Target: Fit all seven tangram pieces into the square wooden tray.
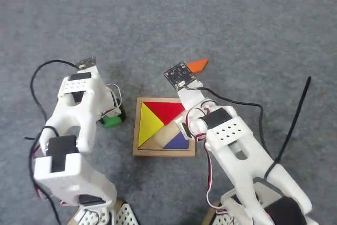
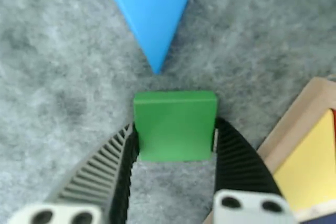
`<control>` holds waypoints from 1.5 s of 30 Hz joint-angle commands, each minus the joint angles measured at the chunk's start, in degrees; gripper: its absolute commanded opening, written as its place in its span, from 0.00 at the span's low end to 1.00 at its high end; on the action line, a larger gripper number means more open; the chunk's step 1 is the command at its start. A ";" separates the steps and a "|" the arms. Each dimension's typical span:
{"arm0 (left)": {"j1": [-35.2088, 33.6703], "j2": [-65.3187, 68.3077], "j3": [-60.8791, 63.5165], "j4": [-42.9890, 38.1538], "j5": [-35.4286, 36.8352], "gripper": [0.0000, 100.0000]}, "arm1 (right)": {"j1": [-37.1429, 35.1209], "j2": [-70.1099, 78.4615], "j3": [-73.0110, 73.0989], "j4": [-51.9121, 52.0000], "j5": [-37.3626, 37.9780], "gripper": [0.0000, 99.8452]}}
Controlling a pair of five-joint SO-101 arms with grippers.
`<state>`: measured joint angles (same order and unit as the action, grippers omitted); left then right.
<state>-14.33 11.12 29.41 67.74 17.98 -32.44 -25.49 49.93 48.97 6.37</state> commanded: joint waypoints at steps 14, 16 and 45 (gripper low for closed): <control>2.37 -21.80 9.45 0.26 -4.75 0.11 | 5.67 -11.74 0.00 1.36 -0.62 0.01; 5.19 -26.90 11.56 0.44 -5.19 0.11 | 7.16 -13.32 0.00 2.15 -0.79 0.01; 36.40 -16.44 8.84 -3.43 -29.71 0.12 | 20.97 -18.59 -0.09 2.15 -11.52 0.01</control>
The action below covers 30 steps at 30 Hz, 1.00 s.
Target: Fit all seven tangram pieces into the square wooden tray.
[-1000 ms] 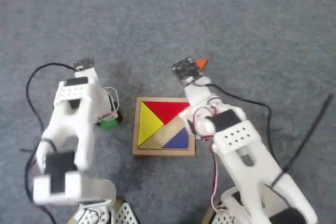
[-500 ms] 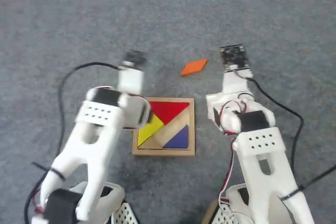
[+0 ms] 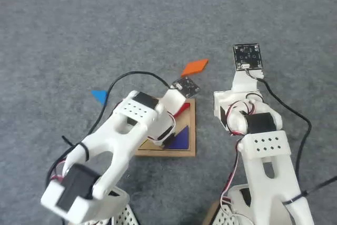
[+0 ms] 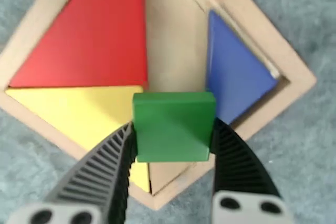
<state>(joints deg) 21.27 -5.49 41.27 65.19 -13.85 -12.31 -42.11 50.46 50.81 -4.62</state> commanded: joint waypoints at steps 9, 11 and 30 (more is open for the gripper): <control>1.93 2.55 -3.03 -0.53 3.08 0.19 | 0.66 -1.63 -0.62 0.13 -0.44 0.01; 1.85 2.20 -2.95 -0.18 3.08 0.23 | 0.66 -1.63 -0.62 0.13 -0.44 0.01; 1.58 -17.49 4.18 2.73 5.19 0.24 | 0.66 -1.45 -0.62 0.04 -0.26 0.01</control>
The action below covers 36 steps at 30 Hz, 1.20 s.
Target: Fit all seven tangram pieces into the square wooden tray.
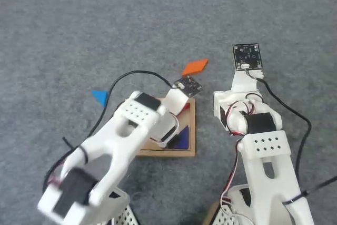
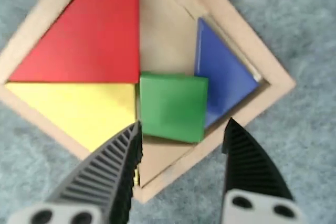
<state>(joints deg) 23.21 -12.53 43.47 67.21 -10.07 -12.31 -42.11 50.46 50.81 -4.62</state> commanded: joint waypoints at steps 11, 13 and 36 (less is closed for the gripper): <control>-26.02 -42.29 15.25 -8.00 7.82 0.24 | -15.69 8.04 -0.44 0.13 11.43 0.01; -28.22 -43.08 16.92 -10.64 9.41 0.24 | -20.09 11.91 -1.05 0.22 14.51 0.01; -38.51 -35.69 15.69 -18.11 23.47 0.24 | -34.07 27.38 -1.58 -9.45 17.76 0.01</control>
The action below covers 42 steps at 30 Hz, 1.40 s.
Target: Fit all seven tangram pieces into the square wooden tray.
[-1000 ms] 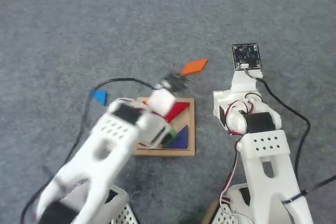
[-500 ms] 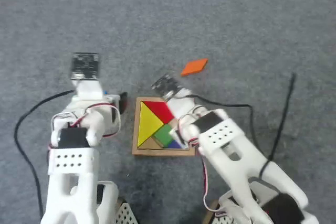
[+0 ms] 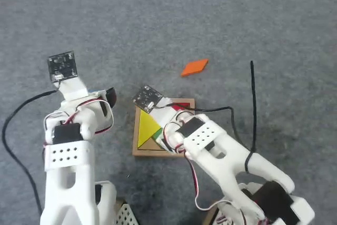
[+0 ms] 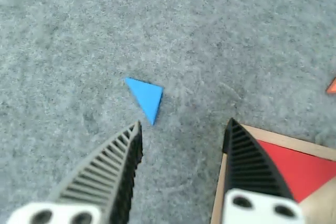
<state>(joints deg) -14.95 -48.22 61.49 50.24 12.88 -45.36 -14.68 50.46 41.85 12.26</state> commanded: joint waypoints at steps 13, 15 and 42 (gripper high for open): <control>-0.35 0.09 -2.33 -1.14 0.53 0.24 | 3.03 -10.86 -1.41 5.85 4.04 0.01; -0.35 0.18 -2.42 -1.14 0.53 0.24 | 4.70 -13.23 -1.32 6.99 3.96 0.01; -3.25 68.48 -59.38 25.32 -6.33 0.24 | 11.56 -13.23 -1.41 7.16 1.23 0.01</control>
<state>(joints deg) -17.93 18.15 9.98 72.40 9.10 -34.46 -25.76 50.55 48.53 14.20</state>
